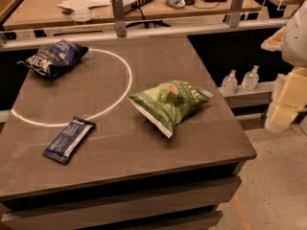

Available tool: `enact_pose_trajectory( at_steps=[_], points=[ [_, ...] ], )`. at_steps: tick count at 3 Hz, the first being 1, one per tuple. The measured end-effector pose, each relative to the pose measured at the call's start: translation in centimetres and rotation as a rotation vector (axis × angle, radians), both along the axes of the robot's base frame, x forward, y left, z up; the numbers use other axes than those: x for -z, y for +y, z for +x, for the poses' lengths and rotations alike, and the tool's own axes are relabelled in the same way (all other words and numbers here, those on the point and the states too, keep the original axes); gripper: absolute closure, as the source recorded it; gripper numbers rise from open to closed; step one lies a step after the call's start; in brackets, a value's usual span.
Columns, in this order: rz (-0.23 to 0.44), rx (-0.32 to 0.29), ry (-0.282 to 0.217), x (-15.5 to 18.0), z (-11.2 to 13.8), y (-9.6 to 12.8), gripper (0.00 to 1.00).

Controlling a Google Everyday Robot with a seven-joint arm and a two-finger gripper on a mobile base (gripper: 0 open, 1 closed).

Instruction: Move green jalapeno chip bag near blue chip bag

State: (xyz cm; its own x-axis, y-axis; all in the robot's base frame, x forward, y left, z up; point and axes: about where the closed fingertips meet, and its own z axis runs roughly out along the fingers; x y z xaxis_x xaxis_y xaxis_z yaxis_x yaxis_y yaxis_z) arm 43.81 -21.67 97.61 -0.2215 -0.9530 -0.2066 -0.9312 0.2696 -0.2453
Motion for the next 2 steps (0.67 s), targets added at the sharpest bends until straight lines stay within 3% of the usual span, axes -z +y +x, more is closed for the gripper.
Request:
enact_pose_trajectory(
  at_steps=[1,2],
  points=[
    [0.000,0.000,0.000,0.00,0.00,0.00,0.00],
    [0.032,-0.051,-0.015,-0.11,0.10,0.66,0.00]
  ],
)
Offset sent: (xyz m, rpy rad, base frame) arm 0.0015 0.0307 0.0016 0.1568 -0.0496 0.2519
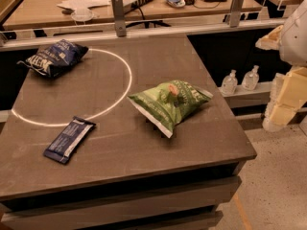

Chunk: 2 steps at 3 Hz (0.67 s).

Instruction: Move green jalapeno chip bag near blue chip bag

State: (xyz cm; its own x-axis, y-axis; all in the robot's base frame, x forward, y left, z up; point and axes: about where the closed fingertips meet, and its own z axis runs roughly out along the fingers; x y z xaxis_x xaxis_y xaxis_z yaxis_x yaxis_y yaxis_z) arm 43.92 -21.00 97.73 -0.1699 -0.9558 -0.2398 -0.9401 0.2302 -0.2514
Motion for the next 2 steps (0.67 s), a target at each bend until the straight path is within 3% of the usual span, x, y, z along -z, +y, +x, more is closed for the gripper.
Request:
enact_pose_trajectory(
  at_steps=[1,2],
  points=[
    [0.182,-0.185,-0.031,1.0,1.5,2.5,0.00],
    [0.290,-0.294,-0.038,1.9,2.3,4.4,0.00]
  ],
)
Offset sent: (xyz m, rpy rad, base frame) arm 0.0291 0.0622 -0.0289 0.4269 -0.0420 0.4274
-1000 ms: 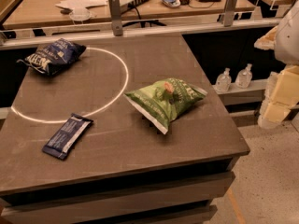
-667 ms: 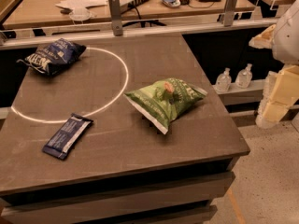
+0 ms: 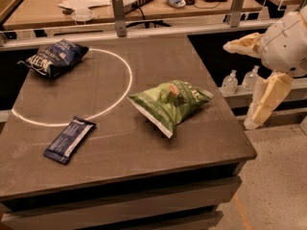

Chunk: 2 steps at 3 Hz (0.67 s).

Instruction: Move green jalapeno chip bag near blue chip bag

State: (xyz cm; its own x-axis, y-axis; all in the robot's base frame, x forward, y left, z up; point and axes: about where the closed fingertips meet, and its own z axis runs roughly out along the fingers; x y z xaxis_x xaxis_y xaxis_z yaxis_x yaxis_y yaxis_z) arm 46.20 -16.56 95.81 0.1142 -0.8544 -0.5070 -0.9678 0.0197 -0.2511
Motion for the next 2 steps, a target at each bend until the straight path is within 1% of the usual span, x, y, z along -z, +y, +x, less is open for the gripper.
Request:
enact_pose_trajectory(
  at_steps=[1,2],
  points=[
    [0.086,-0.014,-0.022,3.72,3.27,4.03,0.00],
    [0.089,-0.009,-0.029,3.76,3.51,4.20,0.00]
  ],
)
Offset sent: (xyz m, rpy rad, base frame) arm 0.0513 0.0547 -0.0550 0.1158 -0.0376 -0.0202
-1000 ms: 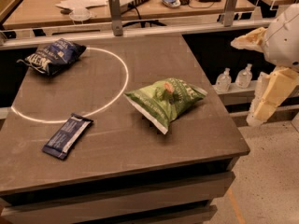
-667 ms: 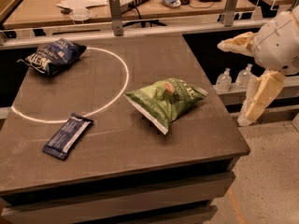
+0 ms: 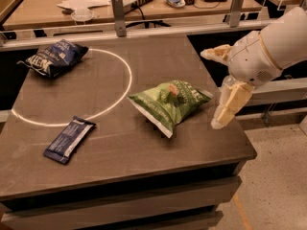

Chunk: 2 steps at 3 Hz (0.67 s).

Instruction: Move green jalapeno chip bag near blue chip bag

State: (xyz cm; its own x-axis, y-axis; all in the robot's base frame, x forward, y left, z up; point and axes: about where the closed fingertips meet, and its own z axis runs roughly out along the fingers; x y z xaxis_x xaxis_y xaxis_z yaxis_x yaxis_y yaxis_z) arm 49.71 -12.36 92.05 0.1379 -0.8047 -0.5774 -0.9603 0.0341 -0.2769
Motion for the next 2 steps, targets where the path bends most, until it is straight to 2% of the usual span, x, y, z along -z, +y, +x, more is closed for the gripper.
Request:
enact_pose_trajectory(
  at_steps=[2],
  points=[
    [0.019,-0.013,0.028,2.5,1.5,2.7,0.00]
  ],
)
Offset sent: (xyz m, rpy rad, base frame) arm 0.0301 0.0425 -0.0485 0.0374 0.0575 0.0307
